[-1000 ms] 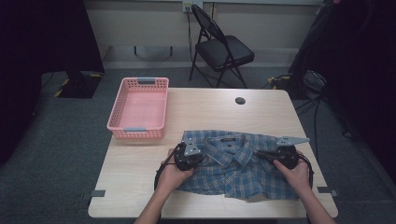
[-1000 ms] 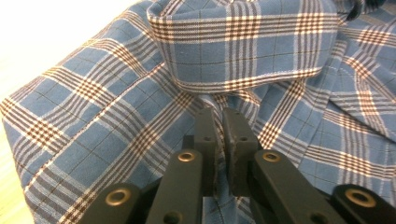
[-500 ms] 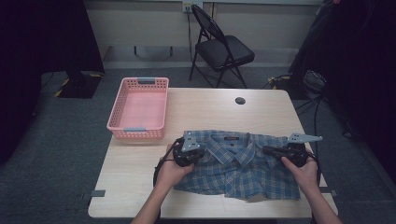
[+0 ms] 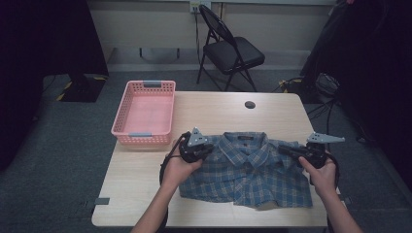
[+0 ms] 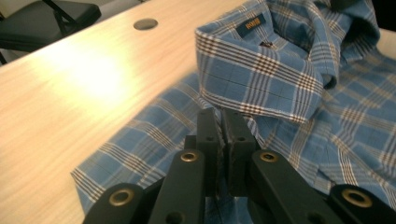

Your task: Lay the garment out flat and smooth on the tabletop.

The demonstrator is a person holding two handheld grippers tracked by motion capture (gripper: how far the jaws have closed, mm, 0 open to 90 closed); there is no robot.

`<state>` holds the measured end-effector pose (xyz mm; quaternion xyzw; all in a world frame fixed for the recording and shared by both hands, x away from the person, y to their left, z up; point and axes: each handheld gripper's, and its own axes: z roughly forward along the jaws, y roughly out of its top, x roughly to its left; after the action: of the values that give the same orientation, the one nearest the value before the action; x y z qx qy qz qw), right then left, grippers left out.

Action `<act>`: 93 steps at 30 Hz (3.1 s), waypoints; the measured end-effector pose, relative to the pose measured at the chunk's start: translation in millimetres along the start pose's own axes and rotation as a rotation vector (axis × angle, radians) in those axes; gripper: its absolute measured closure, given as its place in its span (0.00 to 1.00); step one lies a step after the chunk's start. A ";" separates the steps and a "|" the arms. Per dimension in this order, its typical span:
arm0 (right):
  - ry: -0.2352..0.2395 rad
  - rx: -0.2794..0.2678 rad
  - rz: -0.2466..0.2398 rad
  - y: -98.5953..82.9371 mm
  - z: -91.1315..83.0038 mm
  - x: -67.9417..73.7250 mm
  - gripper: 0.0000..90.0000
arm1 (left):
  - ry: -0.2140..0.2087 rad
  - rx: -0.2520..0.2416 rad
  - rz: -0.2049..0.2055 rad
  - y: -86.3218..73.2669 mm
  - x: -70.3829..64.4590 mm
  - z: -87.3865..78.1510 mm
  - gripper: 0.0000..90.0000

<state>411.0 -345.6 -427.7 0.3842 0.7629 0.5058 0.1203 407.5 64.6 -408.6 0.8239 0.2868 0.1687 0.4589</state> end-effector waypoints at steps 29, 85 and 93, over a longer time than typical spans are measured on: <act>-0.009 -0.055 0.039 25.3 -0.6 -12.9 0.95 | 0.019 -0.037 -0.020 32.3 17.7 7.1 0.97; -0.039 -0.088 0.049 72.6 17.1 -39.3 0.95 | 0.059 -0.080 -0.057 80.2 56.4 21.0 0.97; -0.038 -0.075 0.050 76.4 24.1 -42.4 0.95 | 0.061 -0.074 -0.053 82.4 61.2 23.9 0.97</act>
<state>489.0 -344.4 -381.5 0.4079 0.7311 0.5296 0.1363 494.3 53.1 -349.9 0.7929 0.3161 0.1918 0.4843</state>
